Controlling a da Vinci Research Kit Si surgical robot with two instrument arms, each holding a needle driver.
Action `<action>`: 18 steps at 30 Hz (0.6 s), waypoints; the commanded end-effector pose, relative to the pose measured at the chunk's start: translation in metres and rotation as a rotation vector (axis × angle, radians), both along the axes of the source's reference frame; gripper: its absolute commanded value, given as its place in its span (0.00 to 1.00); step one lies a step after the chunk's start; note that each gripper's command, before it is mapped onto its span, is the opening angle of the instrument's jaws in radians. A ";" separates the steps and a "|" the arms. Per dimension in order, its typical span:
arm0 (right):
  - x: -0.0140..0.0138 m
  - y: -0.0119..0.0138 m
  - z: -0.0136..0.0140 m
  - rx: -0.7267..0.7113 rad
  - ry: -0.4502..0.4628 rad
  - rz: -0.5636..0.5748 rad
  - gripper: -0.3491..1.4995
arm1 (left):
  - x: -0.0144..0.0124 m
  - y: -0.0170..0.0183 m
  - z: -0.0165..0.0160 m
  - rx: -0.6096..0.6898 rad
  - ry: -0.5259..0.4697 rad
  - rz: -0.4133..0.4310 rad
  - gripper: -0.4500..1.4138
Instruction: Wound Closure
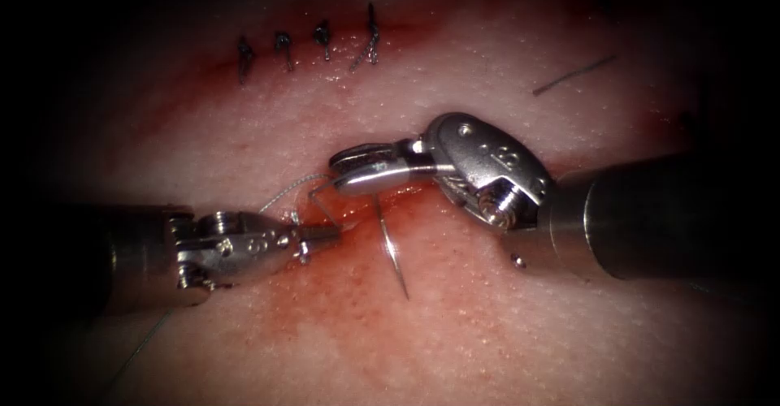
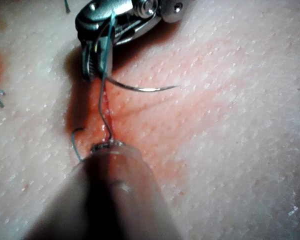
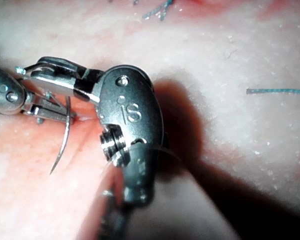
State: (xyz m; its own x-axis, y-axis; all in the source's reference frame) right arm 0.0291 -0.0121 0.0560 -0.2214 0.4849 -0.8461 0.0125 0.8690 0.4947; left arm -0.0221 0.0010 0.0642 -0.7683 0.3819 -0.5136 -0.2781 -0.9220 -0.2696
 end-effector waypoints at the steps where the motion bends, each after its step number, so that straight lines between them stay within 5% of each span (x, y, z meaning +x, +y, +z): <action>1: 0.0009 -0.0005 0.0011 -0.027 -0.004 0.002 0.00 | -0.0006 -0.0003 0.0007 0.003 0.000 -0.006 0.00; 9: 0.0015 0.0000 0.0025 -0.065 -0.052 0.001 0.00 | -0.0002 0.0020 0.0020 0.020 0.075 0.013 0.00; 18: 0.0026 0.0007 0.0041 -0.096 -0.101 0.035 0.00 | -0.0009 0.0001 0.0028 0.107 0.109 0.090 0.00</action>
State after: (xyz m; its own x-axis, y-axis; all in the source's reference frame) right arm 0.0309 -0.0112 0.0595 -0.1446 0.3919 -0.9086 -0.0711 0.9117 0.4046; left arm -0.0224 0.0014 0.0665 -0.8549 0.3555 -0.3778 -0.2246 -0.9101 -0.3481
